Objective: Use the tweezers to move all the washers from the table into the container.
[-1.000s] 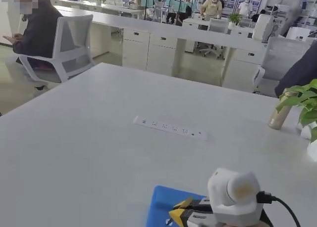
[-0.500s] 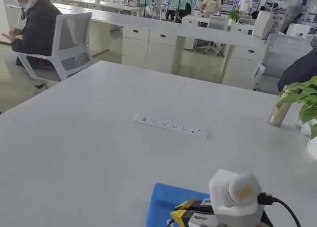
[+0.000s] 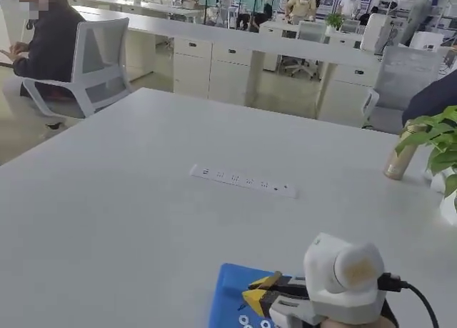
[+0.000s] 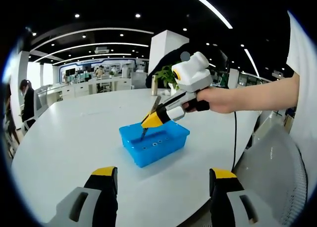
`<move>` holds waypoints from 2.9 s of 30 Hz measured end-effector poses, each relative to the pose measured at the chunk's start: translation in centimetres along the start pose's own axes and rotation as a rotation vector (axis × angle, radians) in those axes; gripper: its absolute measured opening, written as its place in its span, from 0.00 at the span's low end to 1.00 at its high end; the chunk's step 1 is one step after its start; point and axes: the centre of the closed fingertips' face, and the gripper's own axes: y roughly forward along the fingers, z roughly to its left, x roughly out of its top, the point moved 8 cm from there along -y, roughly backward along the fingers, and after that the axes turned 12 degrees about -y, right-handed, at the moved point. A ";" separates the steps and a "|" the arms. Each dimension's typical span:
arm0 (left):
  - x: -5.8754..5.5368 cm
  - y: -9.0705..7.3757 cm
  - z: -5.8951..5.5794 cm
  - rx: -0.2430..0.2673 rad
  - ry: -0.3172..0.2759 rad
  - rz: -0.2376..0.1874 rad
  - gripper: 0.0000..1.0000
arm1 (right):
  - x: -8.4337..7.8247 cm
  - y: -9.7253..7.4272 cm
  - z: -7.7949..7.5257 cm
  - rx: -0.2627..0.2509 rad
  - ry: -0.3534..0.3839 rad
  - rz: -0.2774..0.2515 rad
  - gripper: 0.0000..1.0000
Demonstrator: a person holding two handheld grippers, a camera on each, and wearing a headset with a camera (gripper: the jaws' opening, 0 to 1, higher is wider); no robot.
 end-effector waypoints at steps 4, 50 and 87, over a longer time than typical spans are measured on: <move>0.0 0.0 0.1 0.003 -0.001 -0.001 0.76 | 0.5 -0.4 0.1 -0.014 -0.010 -0.017 0.04; 4.5 0.8 -2.3 -0.197 0.014 0.112 0.34 | -4.4 -7.8 9.5 0.050 0.044 -0.005 0.04; 3.9 4.1 -7.7 -0.526 0.371 0.366 0.00 | -5.3 -6.5 13.4 0.245 -0.255 0.200 0.04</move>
